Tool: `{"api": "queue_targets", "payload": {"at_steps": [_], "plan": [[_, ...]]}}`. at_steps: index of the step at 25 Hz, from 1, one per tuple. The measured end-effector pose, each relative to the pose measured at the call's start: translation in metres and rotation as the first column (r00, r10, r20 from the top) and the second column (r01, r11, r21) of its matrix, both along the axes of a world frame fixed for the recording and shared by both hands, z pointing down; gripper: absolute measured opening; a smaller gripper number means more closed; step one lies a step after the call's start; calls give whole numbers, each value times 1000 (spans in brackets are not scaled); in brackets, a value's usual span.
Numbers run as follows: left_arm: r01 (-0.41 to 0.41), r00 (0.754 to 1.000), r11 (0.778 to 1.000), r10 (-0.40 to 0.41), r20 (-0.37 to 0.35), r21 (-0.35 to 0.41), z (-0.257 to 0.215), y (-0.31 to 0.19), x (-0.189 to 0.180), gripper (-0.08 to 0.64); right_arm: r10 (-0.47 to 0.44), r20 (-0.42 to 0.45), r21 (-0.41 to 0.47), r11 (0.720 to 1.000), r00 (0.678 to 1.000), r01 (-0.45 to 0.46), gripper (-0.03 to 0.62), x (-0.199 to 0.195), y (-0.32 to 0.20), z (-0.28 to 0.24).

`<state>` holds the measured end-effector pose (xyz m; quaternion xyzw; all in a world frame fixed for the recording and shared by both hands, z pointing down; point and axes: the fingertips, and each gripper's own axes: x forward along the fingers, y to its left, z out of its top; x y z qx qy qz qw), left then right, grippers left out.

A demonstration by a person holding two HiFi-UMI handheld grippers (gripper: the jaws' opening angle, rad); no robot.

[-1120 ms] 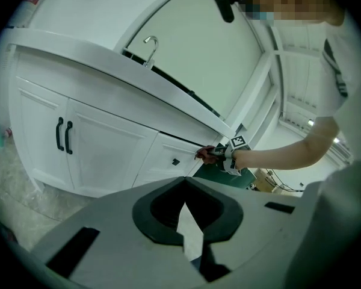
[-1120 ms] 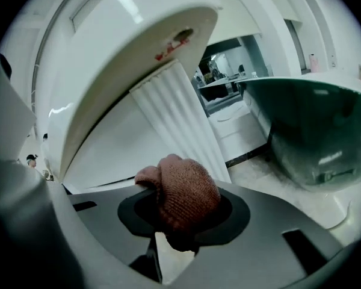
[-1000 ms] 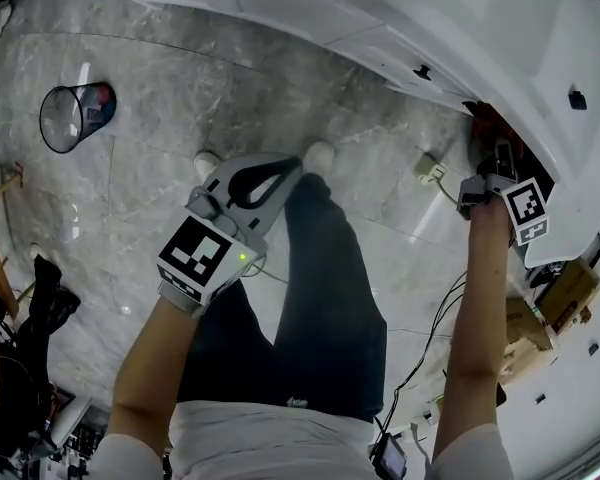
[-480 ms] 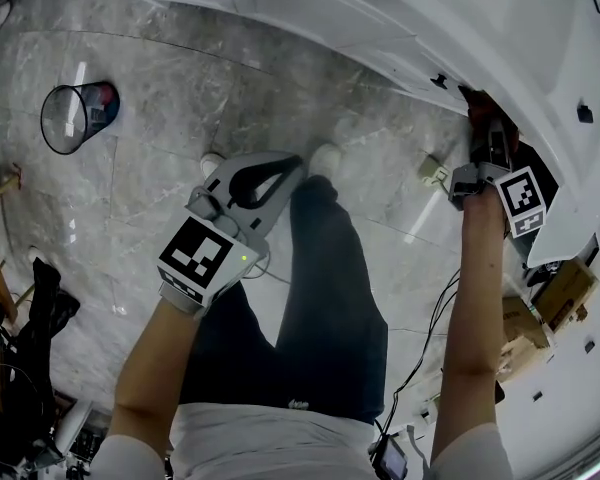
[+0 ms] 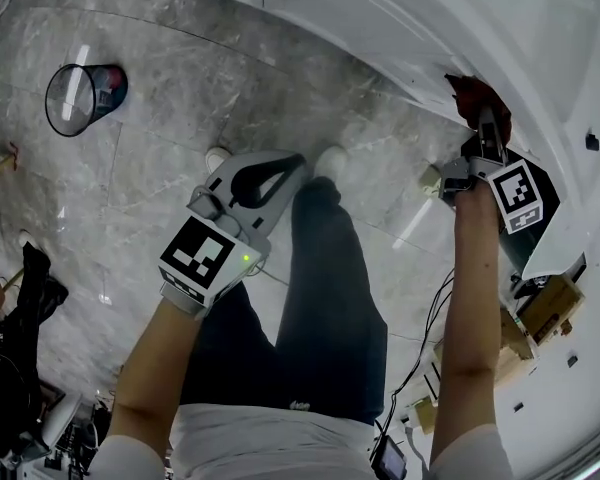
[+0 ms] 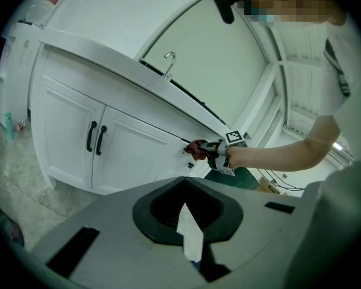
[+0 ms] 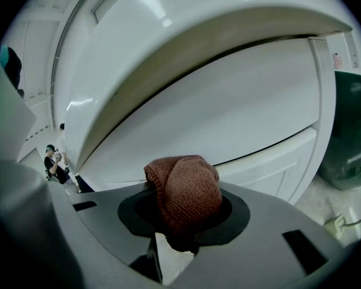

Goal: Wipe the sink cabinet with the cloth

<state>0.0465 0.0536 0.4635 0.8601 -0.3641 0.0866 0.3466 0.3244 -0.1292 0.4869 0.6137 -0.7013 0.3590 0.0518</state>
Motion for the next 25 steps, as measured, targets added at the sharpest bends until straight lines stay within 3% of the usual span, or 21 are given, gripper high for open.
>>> {"api": "queue_targets", "payload": {"at_steps": [10, 19, 25], "plan": [[56, 998, 998, -56, 0, -7, 4, 5, -24, 11, -78, 53, -4, 997, 996, 78, 130, -61, -8, -1], [58, 998, 998, -58, -16, -21, 6, 7, -21, 11, -93, 78, -72, 992, 993, 99, 130, -78, 25, 11], [41, 999, 998, -41, 3, -39, 9, 18, -27, 11, -47, 90, -95, 994, 995, 56, 130, -71, 34, 24]]}}
